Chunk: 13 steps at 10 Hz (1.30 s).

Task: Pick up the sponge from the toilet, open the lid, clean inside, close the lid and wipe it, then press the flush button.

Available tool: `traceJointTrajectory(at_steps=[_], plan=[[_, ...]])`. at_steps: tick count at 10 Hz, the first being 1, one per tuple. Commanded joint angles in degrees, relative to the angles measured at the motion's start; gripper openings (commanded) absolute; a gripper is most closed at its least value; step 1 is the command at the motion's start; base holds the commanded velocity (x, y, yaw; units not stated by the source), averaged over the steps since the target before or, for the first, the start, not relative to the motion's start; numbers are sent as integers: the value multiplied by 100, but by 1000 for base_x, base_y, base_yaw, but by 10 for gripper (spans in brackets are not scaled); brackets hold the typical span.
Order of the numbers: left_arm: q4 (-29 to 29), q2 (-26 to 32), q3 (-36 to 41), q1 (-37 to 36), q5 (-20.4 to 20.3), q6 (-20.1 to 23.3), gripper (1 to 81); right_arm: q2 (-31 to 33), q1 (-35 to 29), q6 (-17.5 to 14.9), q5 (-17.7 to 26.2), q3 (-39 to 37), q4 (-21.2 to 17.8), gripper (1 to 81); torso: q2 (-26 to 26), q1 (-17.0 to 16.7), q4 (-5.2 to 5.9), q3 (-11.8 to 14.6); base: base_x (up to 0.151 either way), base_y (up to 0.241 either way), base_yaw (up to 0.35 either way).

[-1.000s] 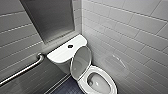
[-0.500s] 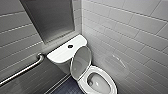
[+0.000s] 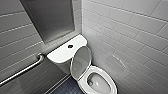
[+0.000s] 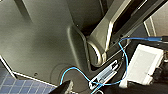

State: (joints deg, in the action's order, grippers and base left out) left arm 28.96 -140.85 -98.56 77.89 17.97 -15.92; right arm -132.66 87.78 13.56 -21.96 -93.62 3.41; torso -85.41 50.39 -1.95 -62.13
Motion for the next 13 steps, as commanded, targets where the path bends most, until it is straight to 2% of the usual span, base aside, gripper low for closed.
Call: traceJointTrajectory(at_steps=[1, 5, 9, 10, 11, 12, 13], plan=[[-2158, -232, -653, -5, -515, 1425, 811, 605, -203, -11, 350, 880, 221, 10, 0, 0, 0, 0, 0, 0, 0], [-2176, -953, -1798, 126, -496, 1425, 811, 1019, -405, 51, 402, 1383, 151, 10, 0, 0, 0, 0, 0, 0, 0], [-2132, -1007, -1860, 126, -531, 1434, 811, 1256, -405, 16, 718, 1400, 143, 10, 0, 0, 0, 0, 0, 0, 0], [-2123, -1016, -1860, 126, -540, 1442, 811, 1309, -563, -97, 1025, 1531, 12, 10, 0, 0, 0, 0, 0, 0, 0], [-2123, -1016, -1860, 126, -549, 1443, 811, 1379, -652, -569, 1106, 1733, -408, 10, 0, 0, 0, 0, 0, 0, 0], [-2115, -1024, -1860, 126, -549, 1443, 811, 1423, -652, -1090, 1045, 1953, -807, 10, 0, 0, 0, 0, 0, 0, 0], [-2044, -1025, -1860, 126, -549, 1443, 811, 1502, -739, -1189, 843, 1989, -824, 10, 0, 0, 0, 0, 0, 0, 0]])
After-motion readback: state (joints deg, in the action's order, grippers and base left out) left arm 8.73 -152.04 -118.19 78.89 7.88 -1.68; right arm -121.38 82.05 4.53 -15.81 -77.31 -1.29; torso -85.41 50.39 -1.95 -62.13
